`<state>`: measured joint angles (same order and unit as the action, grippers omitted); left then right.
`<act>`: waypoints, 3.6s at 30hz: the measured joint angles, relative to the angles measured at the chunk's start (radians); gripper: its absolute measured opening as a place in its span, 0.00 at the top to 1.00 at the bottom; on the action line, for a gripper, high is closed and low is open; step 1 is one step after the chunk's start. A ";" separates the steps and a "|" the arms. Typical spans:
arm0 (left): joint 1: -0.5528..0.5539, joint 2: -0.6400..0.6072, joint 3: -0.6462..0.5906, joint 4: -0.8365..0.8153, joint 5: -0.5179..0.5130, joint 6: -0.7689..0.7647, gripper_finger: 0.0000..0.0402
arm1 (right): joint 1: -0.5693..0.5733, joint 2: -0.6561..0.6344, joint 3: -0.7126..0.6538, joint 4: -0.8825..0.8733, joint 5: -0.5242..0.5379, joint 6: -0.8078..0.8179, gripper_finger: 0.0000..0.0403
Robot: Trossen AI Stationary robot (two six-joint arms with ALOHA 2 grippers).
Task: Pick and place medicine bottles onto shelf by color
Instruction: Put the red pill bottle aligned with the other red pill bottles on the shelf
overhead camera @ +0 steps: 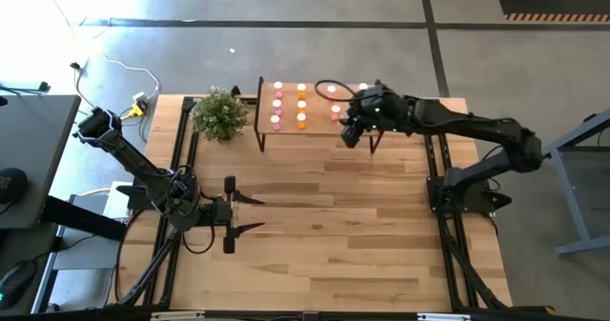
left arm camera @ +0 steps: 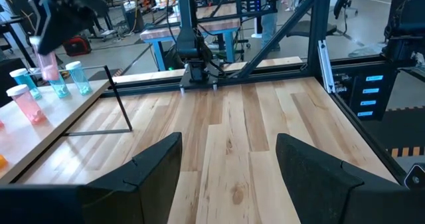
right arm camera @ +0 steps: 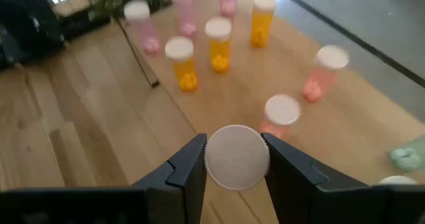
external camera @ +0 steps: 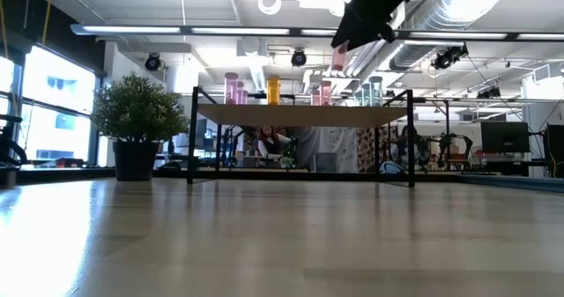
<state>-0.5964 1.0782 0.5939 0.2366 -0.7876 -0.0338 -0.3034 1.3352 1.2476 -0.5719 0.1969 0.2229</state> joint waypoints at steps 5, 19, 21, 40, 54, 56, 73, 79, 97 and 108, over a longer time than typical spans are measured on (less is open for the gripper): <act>0.000 0.000 0.000 0.000 0.000 -0.014 0.42 | 0.002 0.067 0.031 -0.049 0.000 -0.018 0.68; 0.000 0.000 0.000 -0.001 0.000 -0.015 0.42 | -0.004 0.189 0.049 -0.045 0.054 -0.049 0.68; 0.000 0.000 0.000 -0.001 0.000 -0.015 0.42 | -0.006 0.197 0.049 -0.045 0.061 -0.049 0.68; 0.000 0.000 0.000 -0.001 0.000 -0.015 0.42 | -0.058 0.206 0.049 0.013 0.058 -0.060 0.68; 0.000 0.000 0.000 -0.001 0.000 -0.015 0.42 | -0.040 0.196 0.048 0.014 -0.018 -0.037 0.68; 0.000 0.000 0.000 -0.001 0.000 -0.015 0.42 | -0.036 0.196 0.048 0.015 -0.036 -0.018 0.68; 0.000 0.000 0.000 -0.001 0.000 -0.005 0.42 | -0.037 0.210 0.046 0.003 -0.096 -0.014 0.68; 0.000 0.000 0.000 -0.001 0.000 -0.007 0.42 | -0.037 0.214 0.047 0.009 -0.096 -0.018 0.68; 0.000 0.000 0.000 0.000 -0.001 -0.007 0.42 | -0.076 0.224 0.047 0.032 -0.107 -0.019 0.68; 0.000 0.000 0.000 0.000 -0.001 -0.007 0.42 | -0.076 0.224 0.047 0.029 -0.123 -0.021 0.68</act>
<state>-0.5961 1.0782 0.5938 0.2363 -0.7883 -0.0407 -0.3794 1.5597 1.2945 -0.5426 0.0742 0.2016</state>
